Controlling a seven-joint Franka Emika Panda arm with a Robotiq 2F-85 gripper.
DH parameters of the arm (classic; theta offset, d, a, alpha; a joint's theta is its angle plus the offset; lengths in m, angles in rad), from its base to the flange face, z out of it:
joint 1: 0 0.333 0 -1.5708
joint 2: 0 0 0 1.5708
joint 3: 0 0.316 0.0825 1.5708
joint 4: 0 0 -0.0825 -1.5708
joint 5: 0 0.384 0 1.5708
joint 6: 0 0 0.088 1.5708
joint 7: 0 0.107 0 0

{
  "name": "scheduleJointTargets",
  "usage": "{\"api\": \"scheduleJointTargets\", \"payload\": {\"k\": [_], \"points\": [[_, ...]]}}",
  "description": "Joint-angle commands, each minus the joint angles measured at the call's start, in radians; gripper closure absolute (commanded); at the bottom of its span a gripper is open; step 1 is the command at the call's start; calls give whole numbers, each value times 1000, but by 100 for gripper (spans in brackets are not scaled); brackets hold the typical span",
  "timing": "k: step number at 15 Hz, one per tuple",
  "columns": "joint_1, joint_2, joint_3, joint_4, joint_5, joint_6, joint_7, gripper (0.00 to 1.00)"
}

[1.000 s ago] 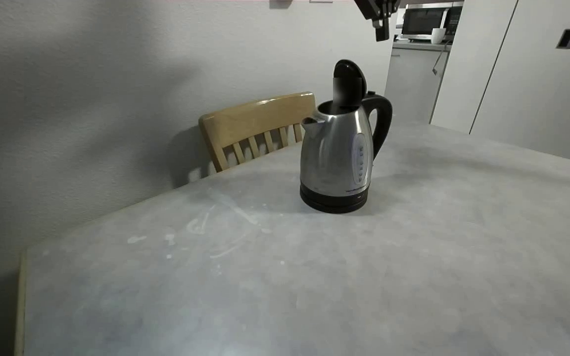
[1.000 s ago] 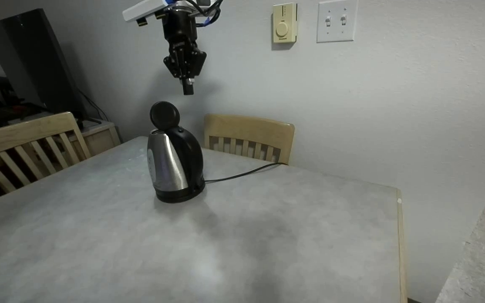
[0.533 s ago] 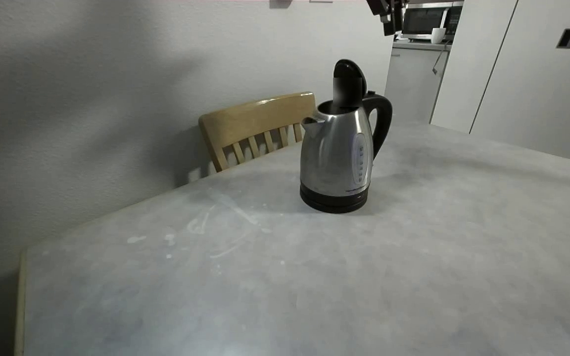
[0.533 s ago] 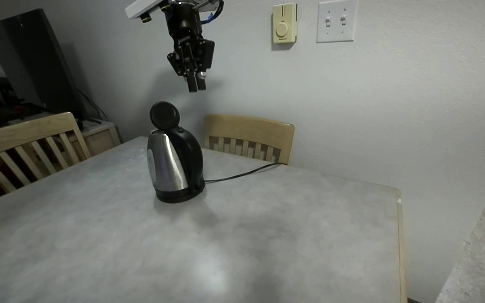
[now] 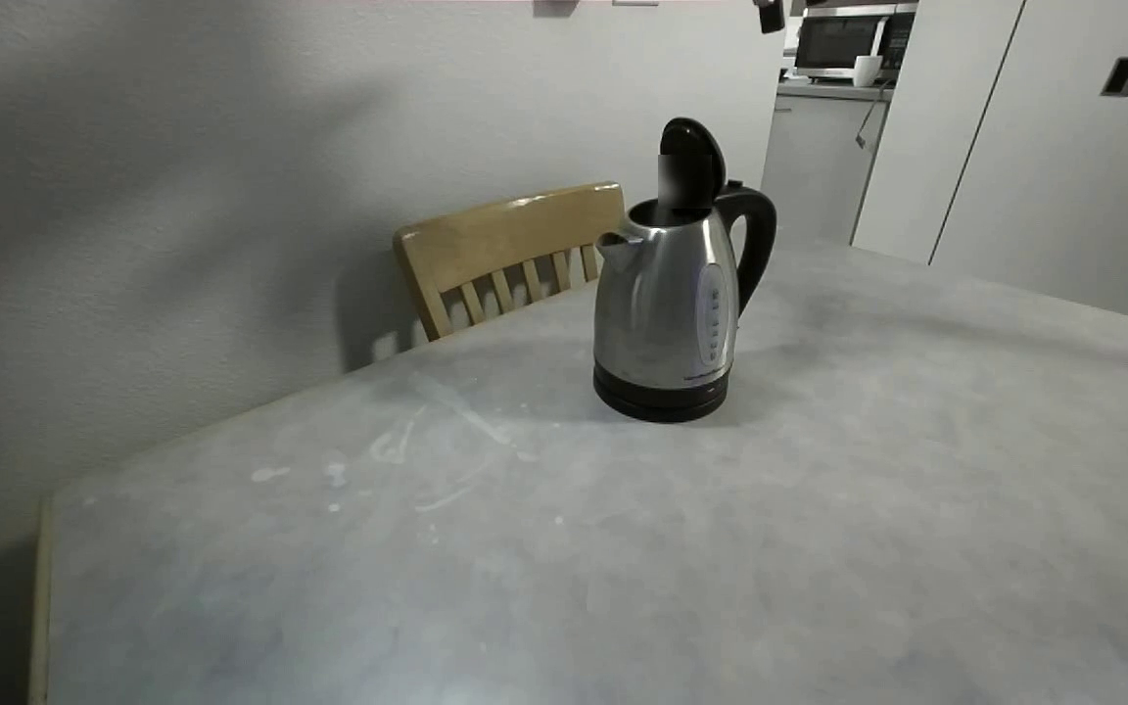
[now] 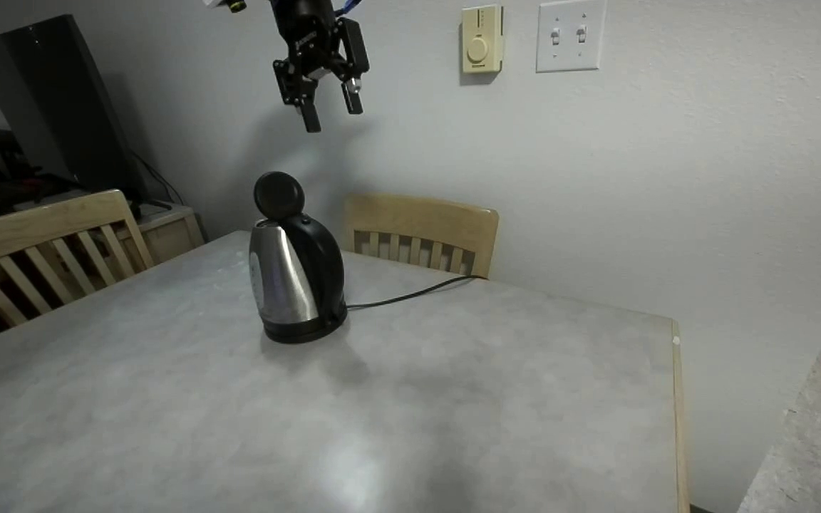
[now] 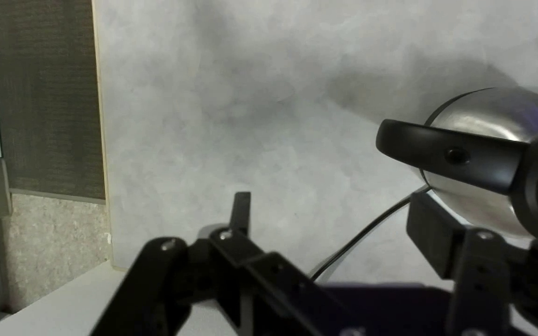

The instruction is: Open the lid of the electric kettle

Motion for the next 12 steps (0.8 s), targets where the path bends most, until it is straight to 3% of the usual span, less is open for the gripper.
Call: {"api": "scheduleJointTargets", "payload": {"k": [1,12], "points": [[7,-46,7,-19,6,-33,-10,0],[13,-57,22,3,45,-23,14,0]]}}
